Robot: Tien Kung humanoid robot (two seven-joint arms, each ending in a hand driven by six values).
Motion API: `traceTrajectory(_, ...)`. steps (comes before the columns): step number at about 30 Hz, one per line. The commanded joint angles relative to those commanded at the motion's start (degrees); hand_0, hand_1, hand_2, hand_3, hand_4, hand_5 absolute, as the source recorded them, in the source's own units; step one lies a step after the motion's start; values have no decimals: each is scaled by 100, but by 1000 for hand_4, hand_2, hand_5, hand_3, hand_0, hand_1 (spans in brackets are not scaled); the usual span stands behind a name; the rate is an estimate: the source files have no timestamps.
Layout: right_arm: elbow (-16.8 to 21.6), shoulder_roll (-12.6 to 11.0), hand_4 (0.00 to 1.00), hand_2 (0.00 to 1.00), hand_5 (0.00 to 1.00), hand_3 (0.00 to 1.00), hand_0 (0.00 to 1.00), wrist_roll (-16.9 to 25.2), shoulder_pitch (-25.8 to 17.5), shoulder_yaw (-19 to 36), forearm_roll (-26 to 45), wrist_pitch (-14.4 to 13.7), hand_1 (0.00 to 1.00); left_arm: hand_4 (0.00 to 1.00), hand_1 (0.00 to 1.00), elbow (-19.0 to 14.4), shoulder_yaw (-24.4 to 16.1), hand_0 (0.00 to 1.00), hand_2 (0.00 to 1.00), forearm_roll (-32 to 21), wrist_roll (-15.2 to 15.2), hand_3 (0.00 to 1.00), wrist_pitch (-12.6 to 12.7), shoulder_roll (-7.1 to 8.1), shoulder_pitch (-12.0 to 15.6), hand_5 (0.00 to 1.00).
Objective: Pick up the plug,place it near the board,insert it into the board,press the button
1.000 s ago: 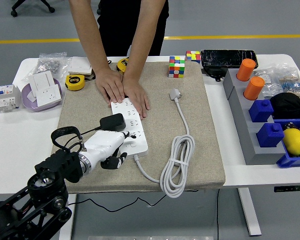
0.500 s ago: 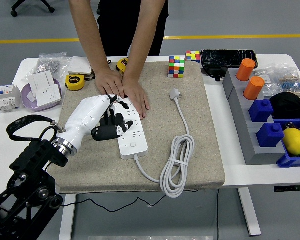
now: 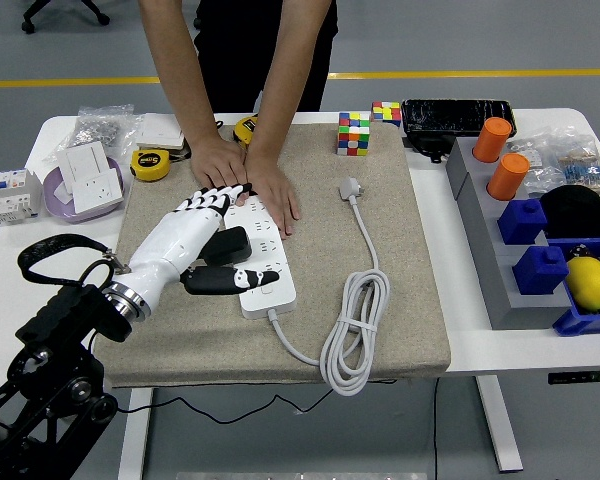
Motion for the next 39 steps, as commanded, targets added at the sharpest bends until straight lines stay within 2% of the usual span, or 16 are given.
traceTrajectory(1,0,0,998,763,866,796,868,-1,1,1,-3,-1,777,912,697,8,68,748,682,80,44,970,-88,11,-13,354)
traceTrajectory(2,0,-1,998,762,866,796,868,-3,-2,7,-9,-1,777,795,443,16,110,390,492,95,73,924,-152,19,-22,219)
traceTrajectory(7,0,-3,998,762,866,796,868,-28,-28,69,-75,3,777,795,443,60,362,390,492,168,179,924,-350,78,-89,219)
traceTrajectory(8,0,-5,998,762,866,796,868,-30,-30,71,-79,4,777,663,190,79,410,260,268,174,194,896,-374,86,-100,135)
traceTrajectory(13,0,-7,998,762,866,796,868,-21,-20,27,-46,1,777,663,190,232,660,260,268,141,250,896,-446,120,-174,135)
traceTrajectory(14,0,-7,998,761,866,796,868,-21,-19,19,-44,2,776,544,77,291,719,205,167,123,266,865,-465,128,-201,51)
traceTrajectory(19,0,-10,998,761,866,796,868,-18,-18,-12,-32,1,776,544,77,513,889,205,167,75,304,865,-478,134,-264,51)
traceTrajectory(20,0,-13,998,762,866,796,868,-21,-17,-11,-36,2,777,503,60,559,909,186,152,79,304,816,-477,132,-278,11)
traceTrajectory(27,0,-20,998,762,865,795,868,-31,-26,-3,-54,3,777,501,56,864,935,185,150,172,267,796,-421,107,-334,2)
traceTrajectory(39,0,-18,998,762,865,796,869,-23,-31,-14,-44,6,777,496,52,1054,831,186,149,181,220,787,-324,77,-329,2)
